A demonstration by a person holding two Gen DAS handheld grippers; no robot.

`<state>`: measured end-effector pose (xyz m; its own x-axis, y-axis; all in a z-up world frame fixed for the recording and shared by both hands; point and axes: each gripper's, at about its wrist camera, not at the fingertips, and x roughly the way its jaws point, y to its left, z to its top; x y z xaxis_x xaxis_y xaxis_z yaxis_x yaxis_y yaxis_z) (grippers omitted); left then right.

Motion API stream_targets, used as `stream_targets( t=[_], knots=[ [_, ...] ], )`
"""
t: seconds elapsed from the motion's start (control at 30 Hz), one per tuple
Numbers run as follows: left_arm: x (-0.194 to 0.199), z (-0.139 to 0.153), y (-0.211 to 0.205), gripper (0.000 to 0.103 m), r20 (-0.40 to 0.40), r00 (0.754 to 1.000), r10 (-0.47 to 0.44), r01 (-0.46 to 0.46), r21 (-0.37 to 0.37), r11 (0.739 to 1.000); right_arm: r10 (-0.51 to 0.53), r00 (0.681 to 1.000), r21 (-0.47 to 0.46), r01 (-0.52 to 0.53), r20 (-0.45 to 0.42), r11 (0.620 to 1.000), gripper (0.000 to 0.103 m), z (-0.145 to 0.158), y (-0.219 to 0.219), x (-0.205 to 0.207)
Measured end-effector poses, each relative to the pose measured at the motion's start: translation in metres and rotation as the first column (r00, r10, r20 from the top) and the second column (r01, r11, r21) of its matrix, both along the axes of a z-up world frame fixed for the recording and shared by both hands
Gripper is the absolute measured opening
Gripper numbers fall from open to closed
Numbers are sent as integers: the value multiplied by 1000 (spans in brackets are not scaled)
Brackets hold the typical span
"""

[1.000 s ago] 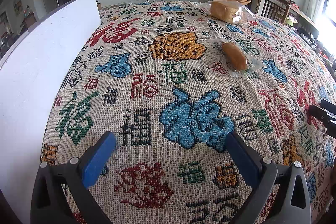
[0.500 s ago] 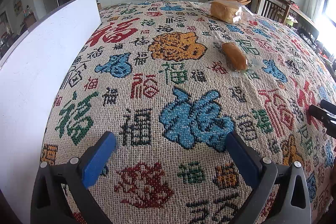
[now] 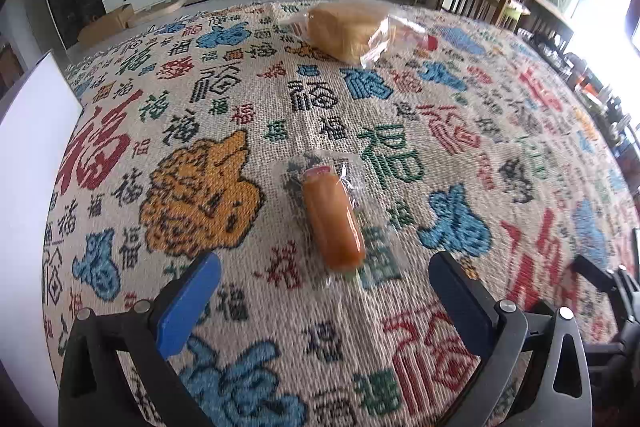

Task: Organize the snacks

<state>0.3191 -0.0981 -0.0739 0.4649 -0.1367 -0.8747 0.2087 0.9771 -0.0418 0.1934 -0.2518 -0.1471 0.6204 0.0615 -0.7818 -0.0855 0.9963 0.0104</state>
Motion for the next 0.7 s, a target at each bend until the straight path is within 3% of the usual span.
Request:
stream_targets(
  t=[0.07, 0.1, 0.13, 0.17, 0.23, 0.3, 0.53, 0.63, 0.67, 0.7],
  knots=[
    [11, -12, -8, 91, 4, 1000, 18, -18, 51, 999, 0, 1000, 0, 0, 0, 1000, 86, 0, 0, 0],
    [13, -13, -7, 90, 23, 999, 28, -29, 34, 999, 0, 1000, 1, 0, 0, 1000, 86, 0, 0, 0],
    [13, -11, -3, 74, 56, 997, 48, -49, 19, 999, 0, 1000, 1, 0, 0, 1000, 86, 0, 0, 0],
    [10, -8, 1, 41, 82, 995, 60, -61, 20, 998, 0, 1000, 1, 0, 0, 1000, 86, 0, 0, 0],
    [8, -3, 10, 27, 103, 993, 64, -67, 28, 997, 0, 1000, 1, 0, 0, 1000, 86, 0, 0, 0],
    [4, 0, 23, 22, 109, 993, 55, -55, -3, 998, 0, 1000, 1, 0, 0, 1000, 86, 0, -1, 0],
    [-21, 0, 53, 24, 93, 996, 11, -11, 4, 1000, 6, 1000, 1, -6, -2, 1000, 88, 0, 3, 1],
    [-20, -10, 48, 45, 105, 994, 17, -20, 27, 999, 6, 1000, 1, -6, -2, 1000, 88, 0, 3, 0],
    [-17, -10, 46, 64, 116, 993, 24, -28, 30, 999, 6, 1000, 1, -6, -2, 1000, 88, 0, 3, 0],
    [-13, -12, 44, 73, 118, 992, 35, -39, 36, 999, 6, 1000, 1, -6, -2, 1000, 88, 0, 3, 0]
  ],
)
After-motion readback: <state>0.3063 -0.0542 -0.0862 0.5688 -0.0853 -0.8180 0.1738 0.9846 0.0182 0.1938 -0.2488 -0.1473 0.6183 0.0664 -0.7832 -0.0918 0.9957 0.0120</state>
